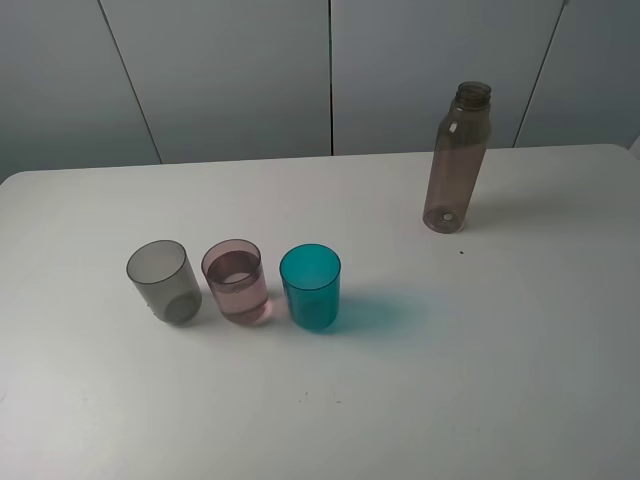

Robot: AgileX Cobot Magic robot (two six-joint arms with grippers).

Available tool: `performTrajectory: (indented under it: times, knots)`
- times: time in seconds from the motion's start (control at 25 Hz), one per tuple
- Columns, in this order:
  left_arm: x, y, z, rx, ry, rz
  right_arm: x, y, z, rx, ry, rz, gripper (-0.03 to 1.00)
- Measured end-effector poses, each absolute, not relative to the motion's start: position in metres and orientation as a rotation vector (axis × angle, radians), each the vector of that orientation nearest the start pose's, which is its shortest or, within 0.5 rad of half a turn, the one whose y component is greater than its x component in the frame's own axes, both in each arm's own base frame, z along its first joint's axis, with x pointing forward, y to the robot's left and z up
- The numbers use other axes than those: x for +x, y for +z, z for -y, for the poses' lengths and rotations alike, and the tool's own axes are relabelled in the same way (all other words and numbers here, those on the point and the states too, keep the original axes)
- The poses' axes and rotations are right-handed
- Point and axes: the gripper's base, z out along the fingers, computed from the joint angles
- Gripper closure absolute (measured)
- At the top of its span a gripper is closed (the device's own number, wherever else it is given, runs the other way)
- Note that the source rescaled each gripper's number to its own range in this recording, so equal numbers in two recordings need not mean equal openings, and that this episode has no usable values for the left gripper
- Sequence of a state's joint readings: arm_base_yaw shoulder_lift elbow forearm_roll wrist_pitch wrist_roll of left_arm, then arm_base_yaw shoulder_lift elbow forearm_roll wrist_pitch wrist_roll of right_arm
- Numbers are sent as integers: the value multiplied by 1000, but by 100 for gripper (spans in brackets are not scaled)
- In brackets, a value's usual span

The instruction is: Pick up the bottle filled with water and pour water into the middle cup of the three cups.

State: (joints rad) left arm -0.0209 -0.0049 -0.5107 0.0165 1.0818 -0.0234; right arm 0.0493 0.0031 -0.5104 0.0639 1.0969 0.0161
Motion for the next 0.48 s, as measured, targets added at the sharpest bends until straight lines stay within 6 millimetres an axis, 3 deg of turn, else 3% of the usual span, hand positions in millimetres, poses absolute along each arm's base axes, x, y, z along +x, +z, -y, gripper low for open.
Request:
performTrajectory:
  times: [0.48]
  knots:
    - [-8, 279, -1, -4, -8, -2050, -7, 277, -5, -39, 117, -2073, -3]
